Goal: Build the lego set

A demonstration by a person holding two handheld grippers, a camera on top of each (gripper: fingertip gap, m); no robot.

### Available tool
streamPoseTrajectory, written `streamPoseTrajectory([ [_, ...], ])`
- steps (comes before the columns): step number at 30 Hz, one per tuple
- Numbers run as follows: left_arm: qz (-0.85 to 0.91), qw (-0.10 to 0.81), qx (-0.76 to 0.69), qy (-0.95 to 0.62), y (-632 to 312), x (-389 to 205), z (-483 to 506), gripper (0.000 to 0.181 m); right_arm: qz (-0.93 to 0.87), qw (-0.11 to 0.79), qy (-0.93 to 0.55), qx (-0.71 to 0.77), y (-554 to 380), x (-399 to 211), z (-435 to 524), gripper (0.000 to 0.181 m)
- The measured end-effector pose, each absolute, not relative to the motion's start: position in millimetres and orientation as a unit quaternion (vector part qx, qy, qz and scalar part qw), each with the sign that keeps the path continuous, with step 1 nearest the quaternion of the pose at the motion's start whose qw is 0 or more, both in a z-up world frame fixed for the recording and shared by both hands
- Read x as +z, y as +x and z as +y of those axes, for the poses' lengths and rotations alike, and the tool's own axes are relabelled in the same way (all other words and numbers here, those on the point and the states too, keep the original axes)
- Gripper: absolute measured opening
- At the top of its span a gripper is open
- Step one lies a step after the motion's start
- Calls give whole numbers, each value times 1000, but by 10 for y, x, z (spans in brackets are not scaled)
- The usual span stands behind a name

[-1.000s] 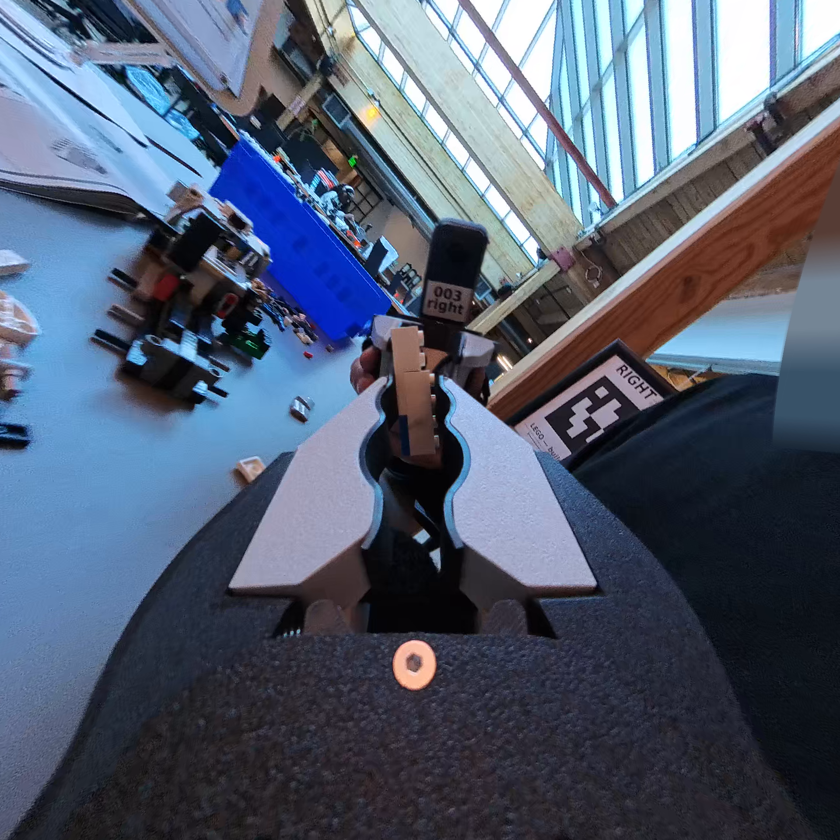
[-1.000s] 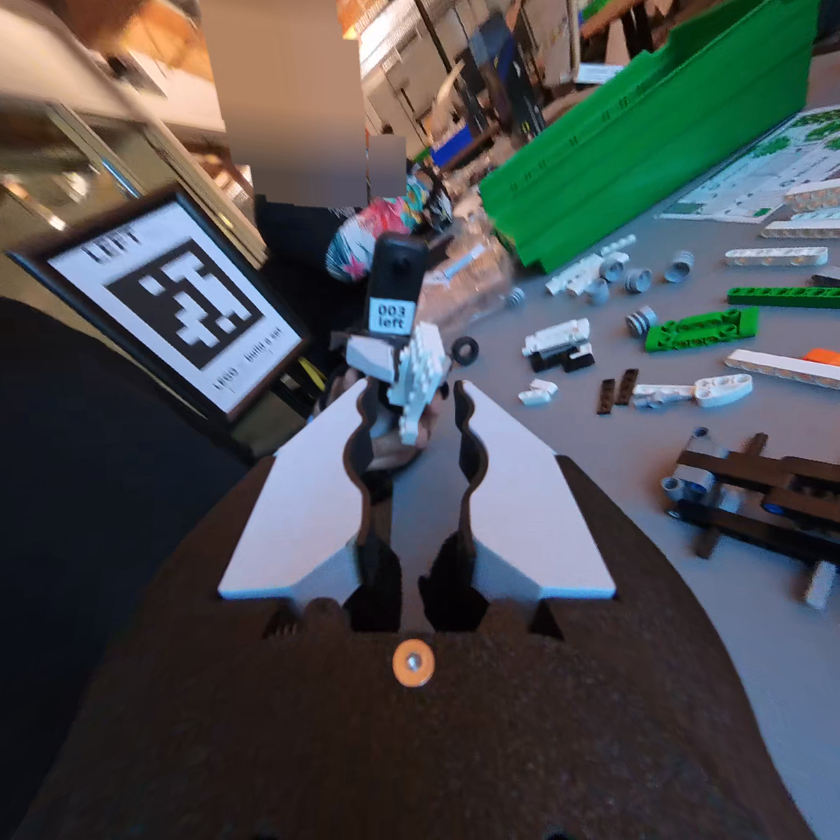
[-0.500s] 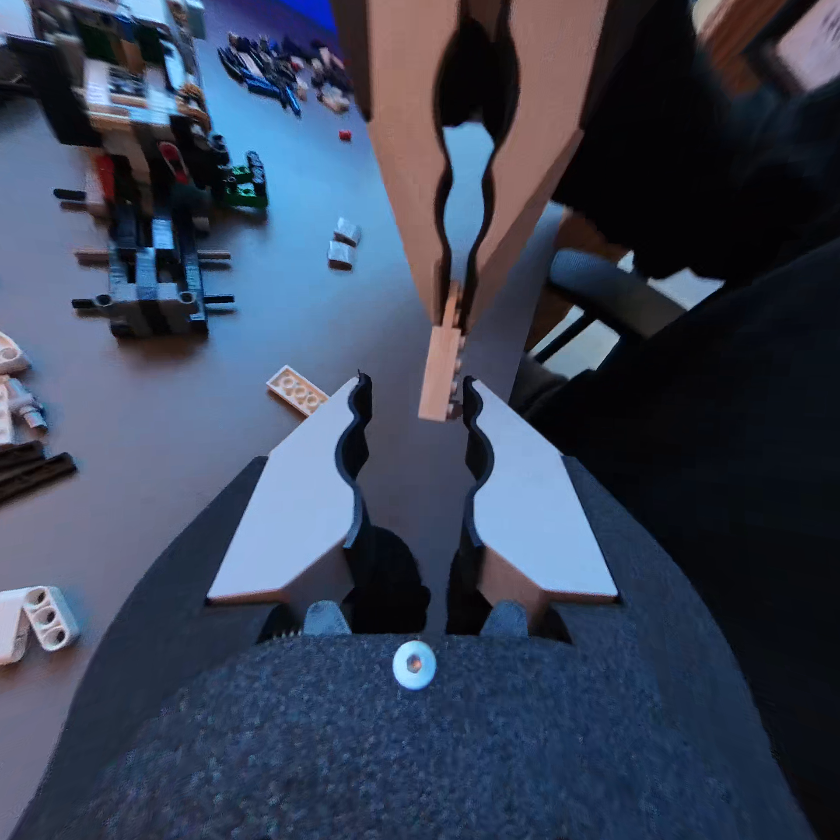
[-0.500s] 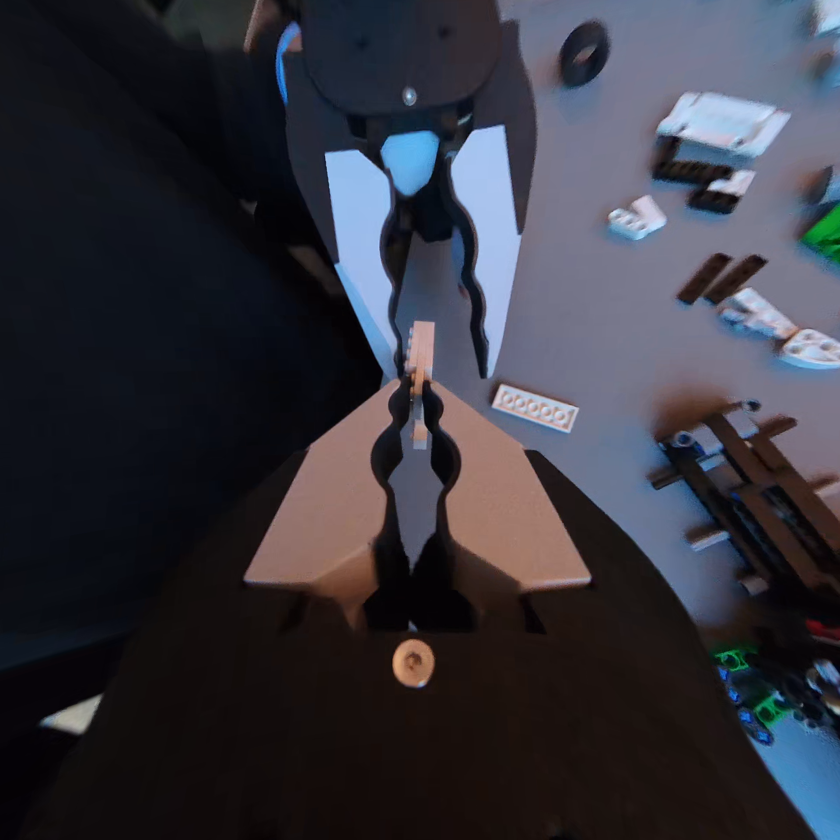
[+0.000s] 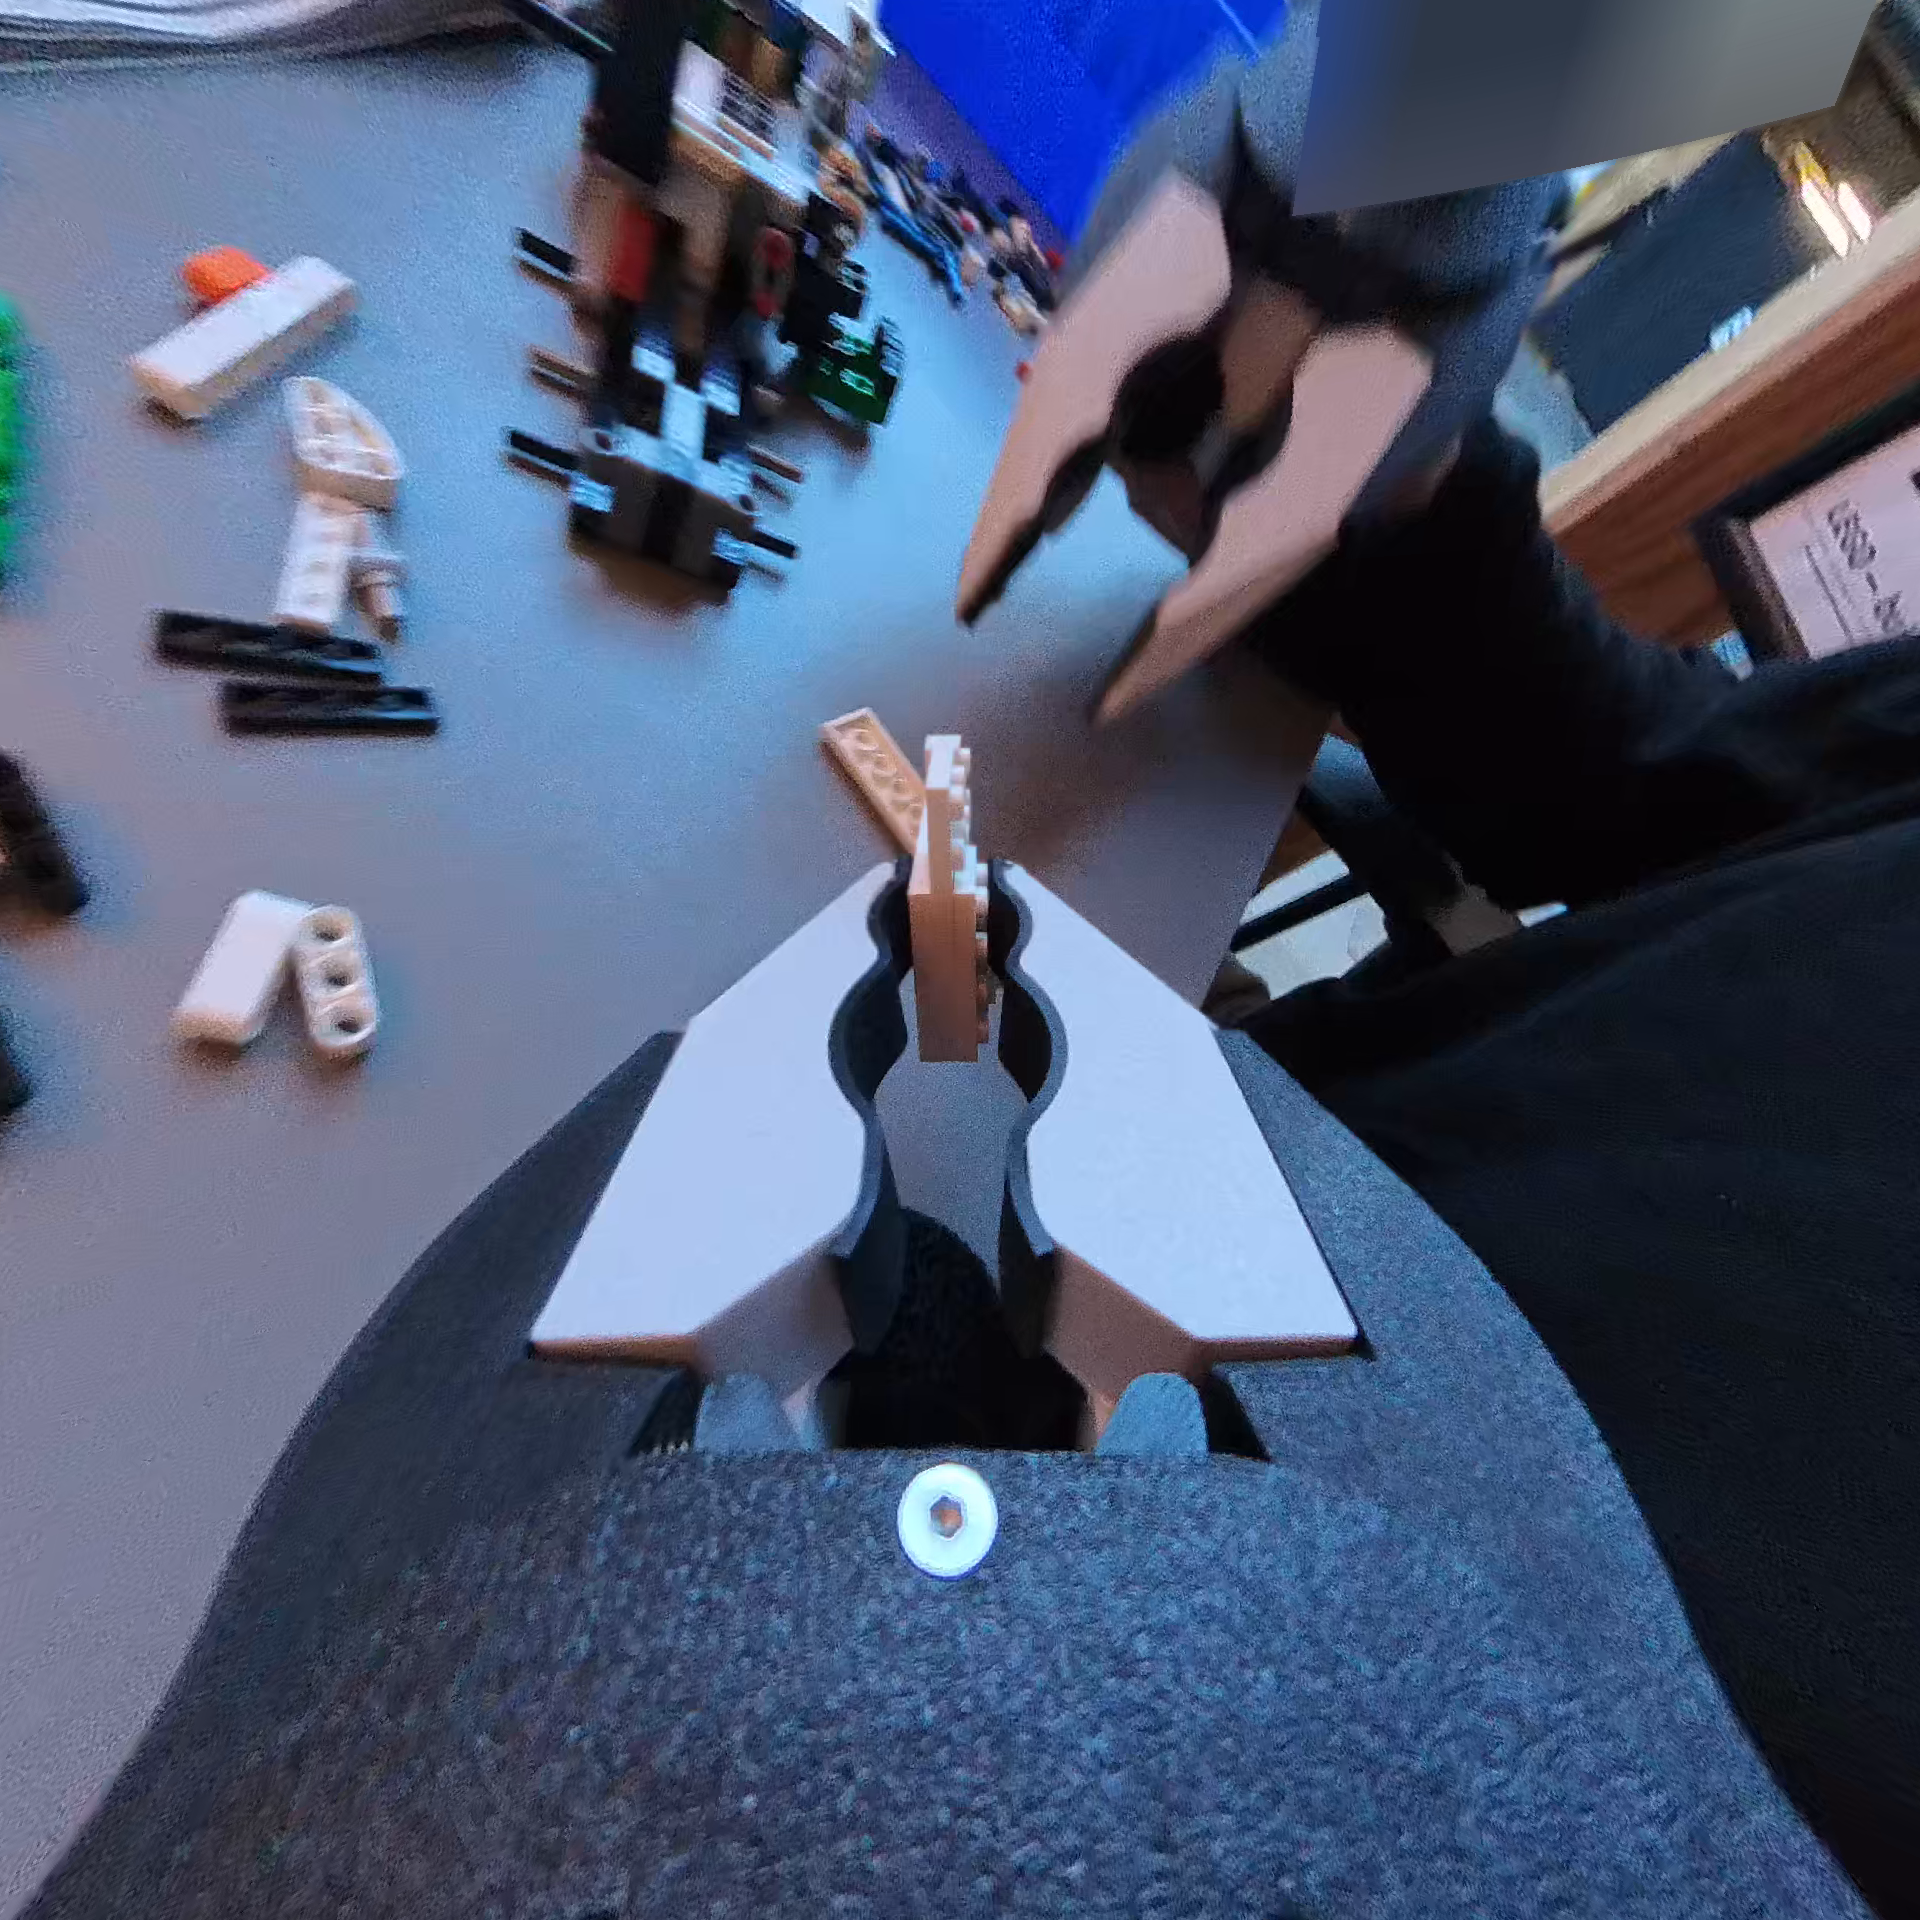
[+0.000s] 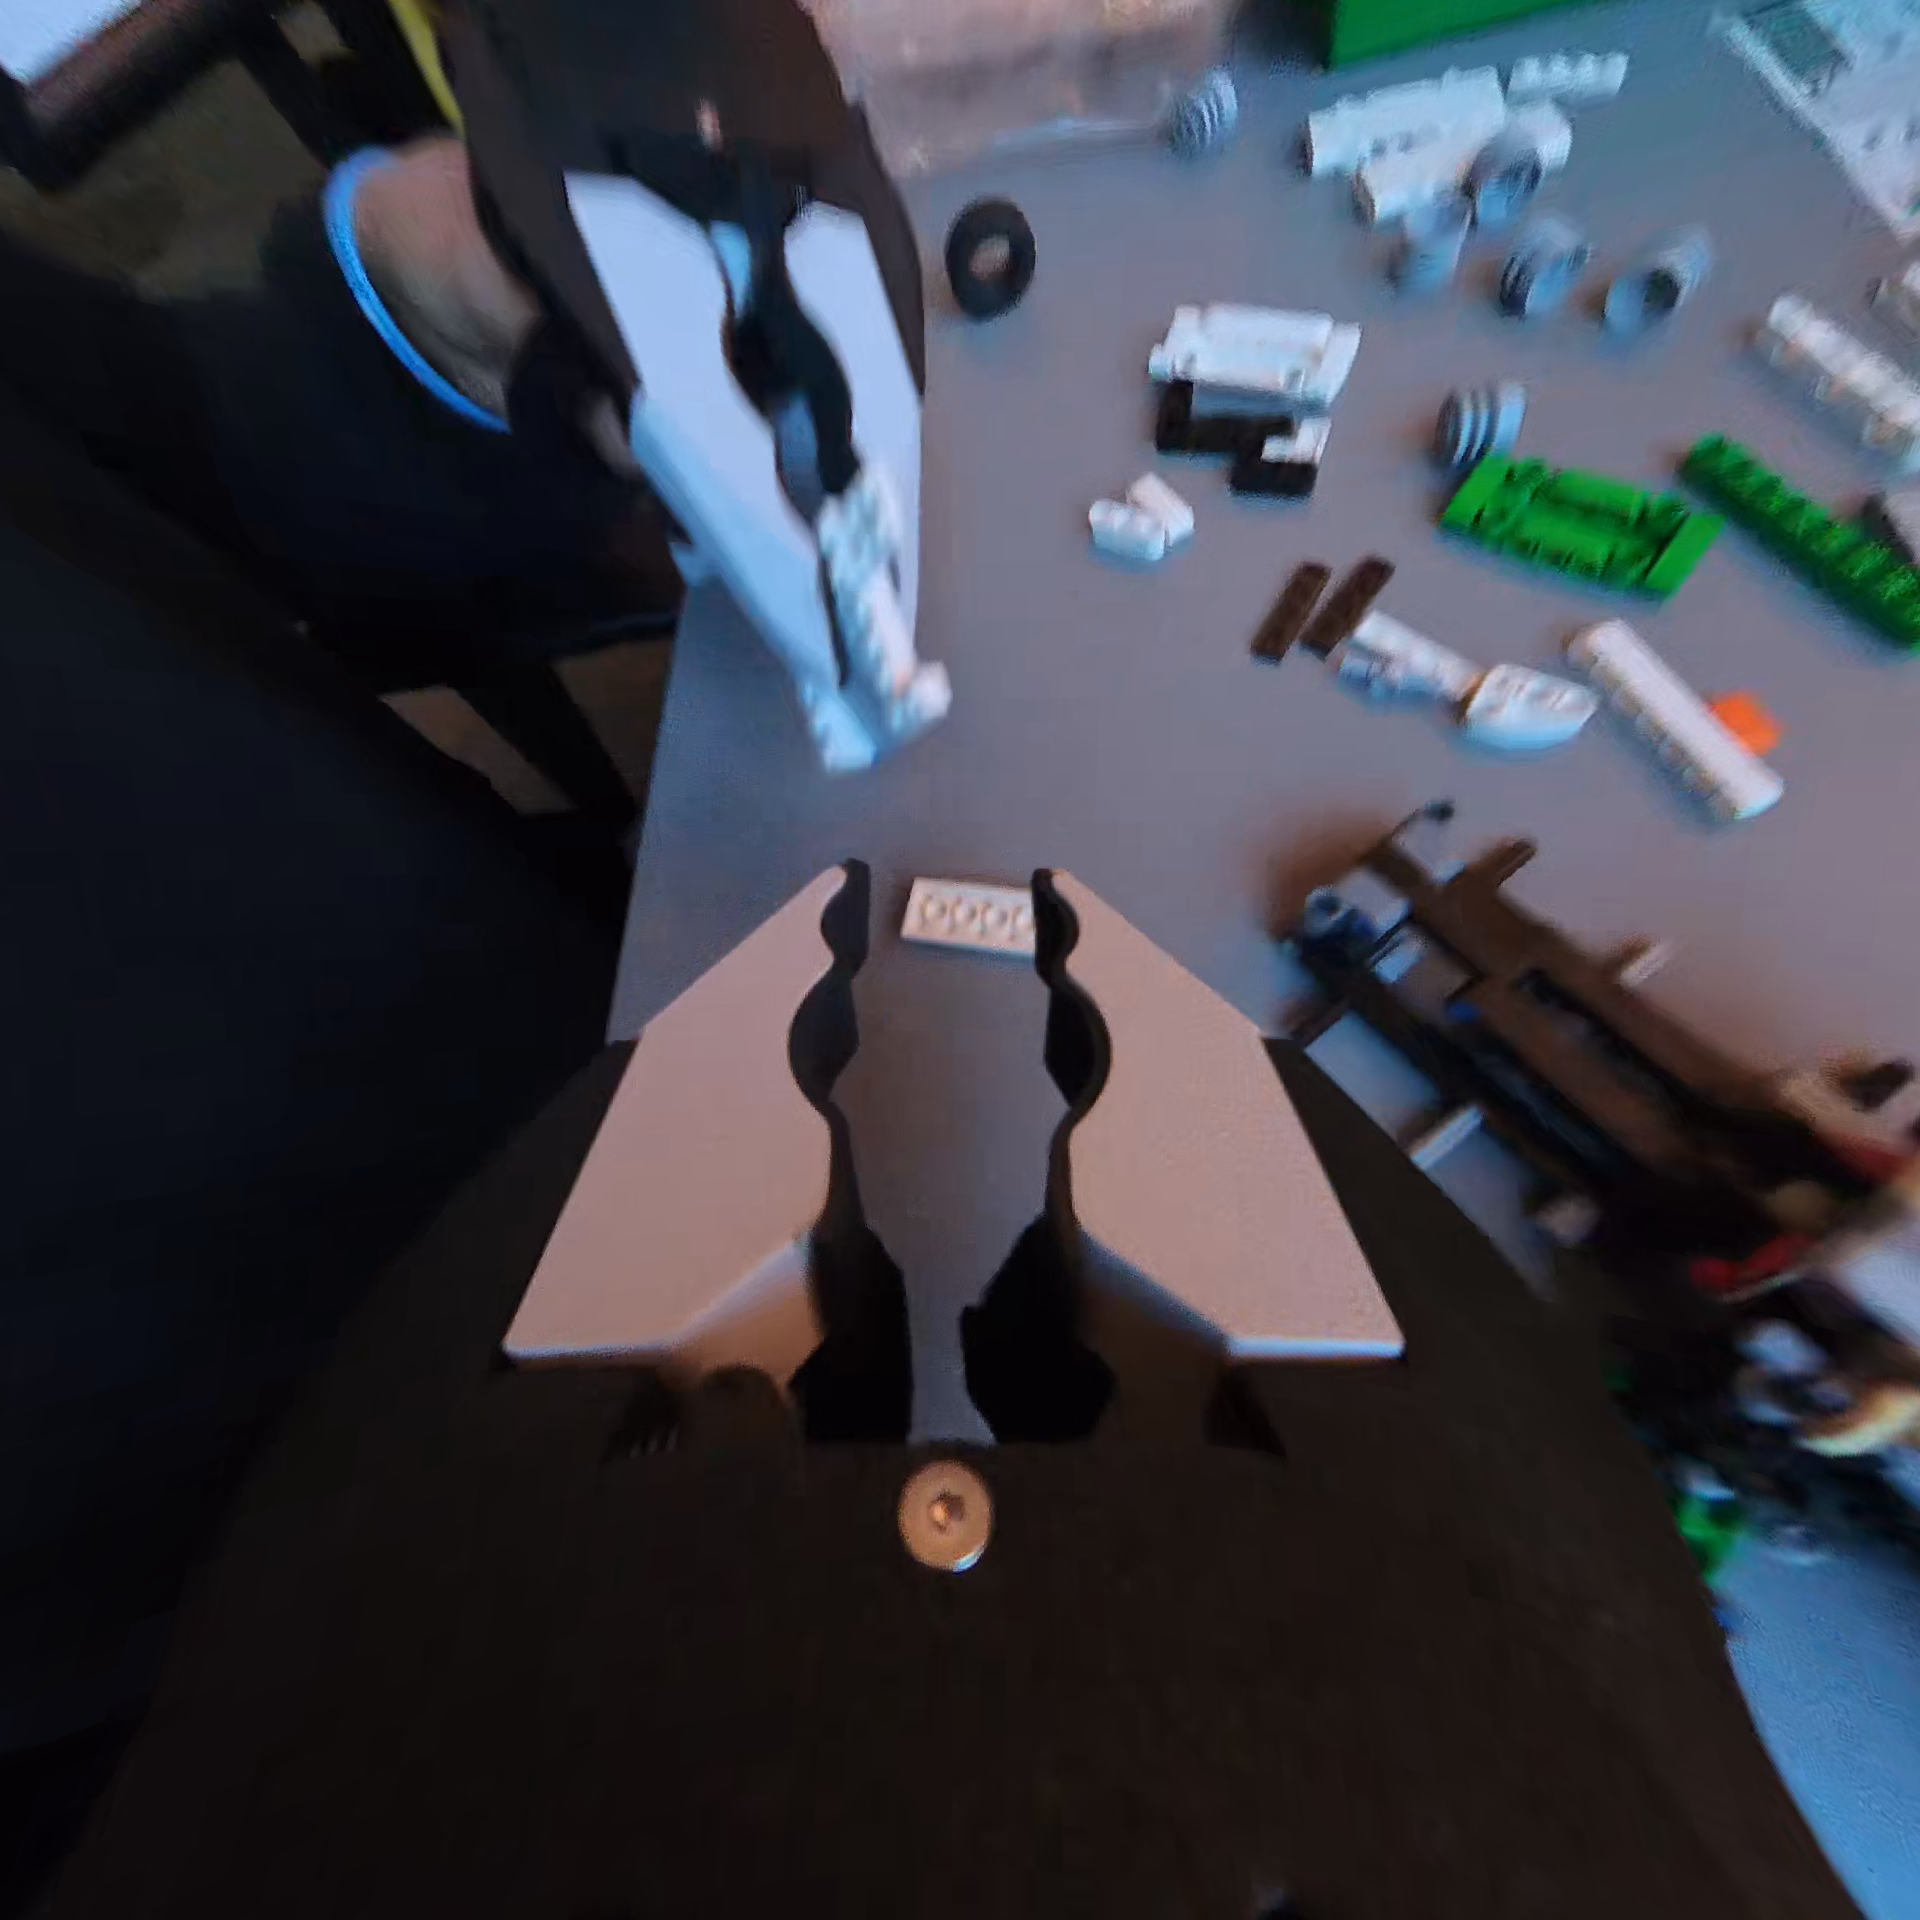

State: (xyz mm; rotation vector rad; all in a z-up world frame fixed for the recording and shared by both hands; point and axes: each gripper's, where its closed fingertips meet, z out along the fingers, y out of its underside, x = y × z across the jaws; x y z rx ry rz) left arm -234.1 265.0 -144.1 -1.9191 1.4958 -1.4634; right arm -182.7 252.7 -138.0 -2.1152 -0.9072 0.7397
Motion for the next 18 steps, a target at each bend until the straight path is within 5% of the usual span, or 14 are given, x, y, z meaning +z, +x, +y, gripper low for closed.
streamPoseTrajectory([
  [13, 510, 165, -536, -653, -2394, -1459, 2749, 10, -345, 362, -848, 176, -1891, -1887, 2599, 63],
  [18, 499, 162, -530, -666, -2417, -1489, 2794, 10, -353, 375, -846, 141, -1873, -1901, 2627, 49],
])
